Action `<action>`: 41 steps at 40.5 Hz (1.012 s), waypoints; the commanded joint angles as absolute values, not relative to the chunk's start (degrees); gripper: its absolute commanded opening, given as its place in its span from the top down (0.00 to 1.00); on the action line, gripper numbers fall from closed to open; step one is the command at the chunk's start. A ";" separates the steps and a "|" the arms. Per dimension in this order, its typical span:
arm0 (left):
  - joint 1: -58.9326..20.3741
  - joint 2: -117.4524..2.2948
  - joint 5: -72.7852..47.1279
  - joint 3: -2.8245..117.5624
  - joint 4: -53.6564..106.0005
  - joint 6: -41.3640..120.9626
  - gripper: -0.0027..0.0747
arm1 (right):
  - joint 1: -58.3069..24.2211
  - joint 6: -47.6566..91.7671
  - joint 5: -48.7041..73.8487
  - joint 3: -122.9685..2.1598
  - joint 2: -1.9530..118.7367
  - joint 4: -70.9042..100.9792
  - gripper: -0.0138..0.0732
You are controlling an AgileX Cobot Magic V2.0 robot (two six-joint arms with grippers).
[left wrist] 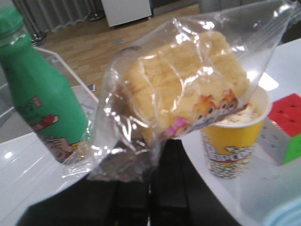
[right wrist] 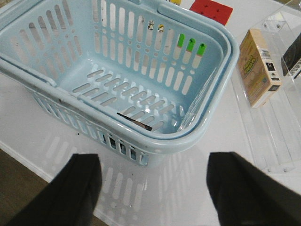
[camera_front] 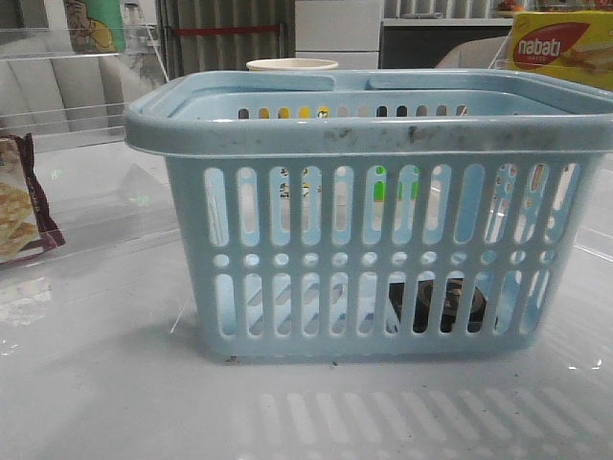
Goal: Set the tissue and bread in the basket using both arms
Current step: 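Grasp the bagged bread roll with the left gripper and lift it, then carry the bread over the basket and release it inside with the left gripper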
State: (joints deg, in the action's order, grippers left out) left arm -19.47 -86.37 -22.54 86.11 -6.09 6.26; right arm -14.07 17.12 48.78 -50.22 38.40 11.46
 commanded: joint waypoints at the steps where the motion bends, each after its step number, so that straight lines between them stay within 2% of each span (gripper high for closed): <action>1: -23.50 -80.80 -25.33 88.06 -5.30 6.13 0.85 | -14.11 17.61 45.14 -51.60 38.29 11.85 0.19; 9: -33.55 -78.89 -32.41 87.53 -1.35 6.13 0.85 | -14.11 17.61 45.14 -51.60 38.29 11.85 0.19; 17: -40.52 -81.24 -32.85 84.77 -1.35 6.13 0.85 | -14.11 17.61 45.14 -51.60 38.29 11.85 0.19; 41: -42.24 -94.99 -33.15 83.25 -1.35 6.13 0.85 | -14.11 17.61 45.14 -51.60 38.29 11.85 0.19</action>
State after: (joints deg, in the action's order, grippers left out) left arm -41.75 -96.77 -36.94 81.58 -1.61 6.26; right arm -14.07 17.12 48.78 -50.22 38.40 11.46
